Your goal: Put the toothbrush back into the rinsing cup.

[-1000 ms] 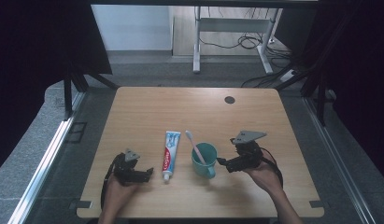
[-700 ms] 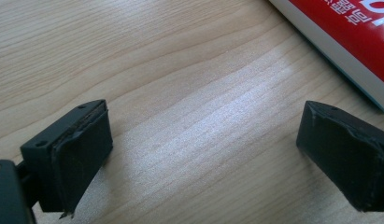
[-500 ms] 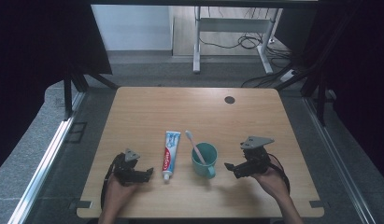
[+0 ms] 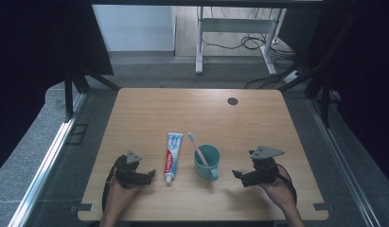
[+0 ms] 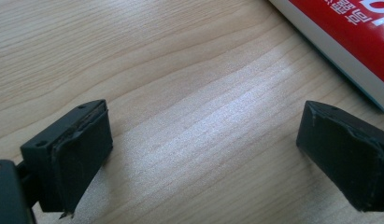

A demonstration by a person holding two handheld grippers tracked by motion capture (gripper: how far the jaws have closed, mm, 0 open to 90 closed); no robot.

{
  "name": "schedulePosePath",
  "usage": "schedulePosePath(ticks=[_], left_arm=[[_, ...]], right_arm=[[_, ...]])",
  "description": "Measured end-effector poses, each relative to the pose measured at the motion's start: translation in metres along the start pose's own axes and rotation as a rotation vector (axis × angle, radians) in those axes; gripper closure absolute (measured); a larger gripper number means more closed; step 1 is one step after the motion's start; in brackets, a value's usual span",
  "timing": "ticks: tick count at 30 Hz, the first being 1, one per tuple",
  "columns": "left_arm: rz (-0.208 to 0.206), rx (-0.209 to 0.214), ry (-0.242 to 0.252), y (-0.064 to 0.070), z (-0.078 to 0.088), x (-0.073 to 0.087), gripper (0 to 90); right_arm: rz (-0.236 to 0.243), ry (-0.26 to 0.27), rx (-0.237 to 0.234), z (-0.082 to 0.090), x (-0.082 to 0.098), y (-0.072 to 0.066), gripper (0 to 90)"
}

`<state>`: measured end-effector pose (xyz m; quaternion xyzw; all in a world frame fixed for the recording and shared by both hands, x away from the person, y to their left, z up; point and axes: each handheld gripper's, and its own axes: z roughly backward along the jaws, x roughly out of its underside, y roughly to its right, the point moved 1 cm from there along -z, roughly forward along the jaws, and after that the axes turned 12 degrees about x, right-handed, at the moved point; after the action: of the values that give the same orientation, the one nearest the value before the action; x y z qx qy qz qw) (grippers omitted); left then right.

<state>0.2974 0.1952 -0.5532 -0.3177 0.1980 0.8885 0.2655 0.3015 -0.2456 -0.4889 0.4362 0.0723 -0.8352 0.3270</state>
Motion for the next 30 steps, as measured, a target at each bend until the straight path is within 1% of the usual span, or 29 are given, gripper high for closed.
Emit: schedulePosePath(ticks=[4, 6, 9, 14, 18, 28, 30], left_arm=[[0.0, 0.0, 0.0, 0.0, 0.0, 0.0, 3.3], [0.0, 0.0, 0.0, 0.0, 0.0, 0.0, 3.3], [0.0, 0.0, 0.0, 0.0, 0.0, 0.0, 3.3], [0.0, 0.0, 0.0, 0.0, 0.0, 0.0, 3.3], [0.0, 0.0, 0.0, 0.0, 0.0, 0.0, 3.3], [0.0, 0.0, 0.0, 0.0, 0.0, 0.0, 3.3], [0.0, 0.0, 0.0, 0.0, 0.0, 0.0, 3.3]], right_arm=[[-0.022, -0.001, 0.001, -0.001, 0.01, 0.002, 0.0], [-0.021, -0.016, 0.0, -0.003, 0.016, 0.002, 0.0], [-0.033, -0.03, -0.005, -0.007, 0.023, 0.002, 0.0], [-0.028, -0.066, 0.001, -0.017, 0.035, -0.001, 0.0], [-0.021, -0.085, 0.009, -0.022, 0.042, -0.002, 0.0], [-0.038, -0.102, 0.008, -0.029, 0.052, -0.001, 0.0], [-0.027, -0.119, 0.005, -0.031, 0.055, -0.001, 0.0]])
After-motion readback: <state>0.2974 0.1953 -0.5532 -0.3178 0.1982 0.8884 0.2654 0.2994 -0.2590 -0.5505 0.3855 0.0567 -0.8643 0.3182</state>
